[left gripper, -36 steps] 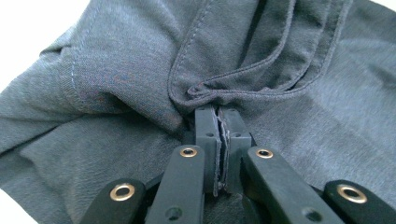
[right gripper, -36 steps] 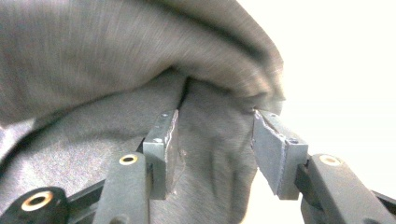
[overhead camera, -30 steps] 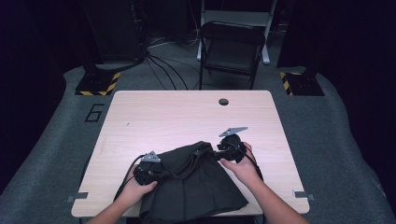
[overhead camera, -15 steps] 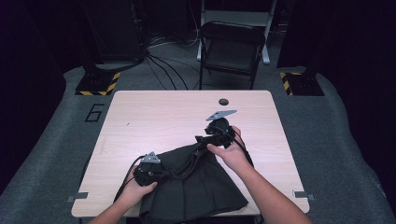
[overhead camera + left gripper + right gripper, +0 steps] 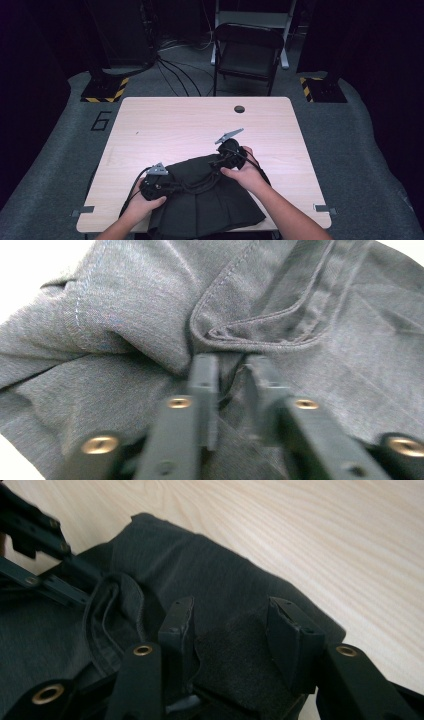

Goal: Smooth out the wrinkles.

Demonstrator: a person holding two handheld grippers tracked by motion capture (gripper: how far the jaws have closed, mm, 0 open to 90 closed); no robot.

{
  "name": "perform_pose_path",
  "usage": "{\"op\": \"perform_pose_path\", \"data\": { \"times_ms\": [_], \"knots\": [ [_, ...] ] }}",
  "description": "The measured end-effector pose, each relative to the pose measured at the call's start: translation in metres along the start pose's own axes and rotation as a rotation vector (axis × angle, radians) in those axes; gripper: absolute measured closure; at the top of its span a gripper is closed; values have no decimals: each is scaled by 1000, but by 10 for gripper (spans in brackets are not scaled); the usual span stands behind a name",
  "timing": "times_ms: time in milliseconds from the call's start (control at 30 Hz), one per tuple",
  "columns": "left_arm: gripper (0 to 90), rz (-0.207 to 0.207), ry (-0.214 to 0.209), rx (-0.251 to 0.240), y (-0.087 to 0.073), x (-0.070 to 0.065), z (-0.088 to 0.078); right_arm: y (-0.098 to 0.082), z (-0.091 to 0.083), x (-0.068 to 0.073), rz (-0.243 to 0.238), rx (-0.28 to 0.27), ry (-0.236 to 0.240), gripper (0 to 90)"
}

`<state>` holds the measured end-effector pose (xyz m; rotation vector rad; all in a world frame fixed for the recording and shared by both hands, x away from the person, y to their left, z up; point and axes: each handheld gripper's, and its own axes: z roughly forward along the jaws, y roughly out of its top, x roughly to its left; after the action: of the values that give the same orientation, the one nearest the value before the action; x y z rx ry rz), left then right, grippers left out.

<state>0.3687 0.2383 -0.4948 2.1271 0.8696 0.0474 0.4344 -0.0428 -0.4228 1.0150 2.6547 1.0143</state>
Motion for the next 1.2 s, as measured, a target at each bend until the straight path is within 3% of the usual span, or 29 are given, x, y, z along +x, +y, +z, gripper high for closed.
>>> {"op": "perform_pose_path", "data": {
  "times_ms": [167,333,567,600,633,800,933,1100,1200],
  "knots": [
    [478,39,-53,-20,7,-9,-9,-14,-3,1,15,-7,9,536],
    [426,68,-30,-22,14,-22,-7,-22,-3,5,-3,-23,0,525],
    [482,98,16,4,23,-24,14,-26,-3,7,-17,-42,-14,523],
    [481,105,11,10,23,-25,17,-26,-3,9,11,-32,-8,522],
    [479,105,-1,18,23,-26,18,-27,-3,7,-16,-36,-8,522],
    [429,152,-30,29,18,-30,20,-29,-4,6,4,-48,-4,520],
    [401,131,-11,38,15,-28,21,-30,-5,5,3,-53,4,514],
    [475,137,6,44,12,-26,22,-30,-7,6,-13,-56,13,491],
    [602,152,17,50,11,-28,22,-29,-6,9,-26,-39,30,476]
  ]
}}
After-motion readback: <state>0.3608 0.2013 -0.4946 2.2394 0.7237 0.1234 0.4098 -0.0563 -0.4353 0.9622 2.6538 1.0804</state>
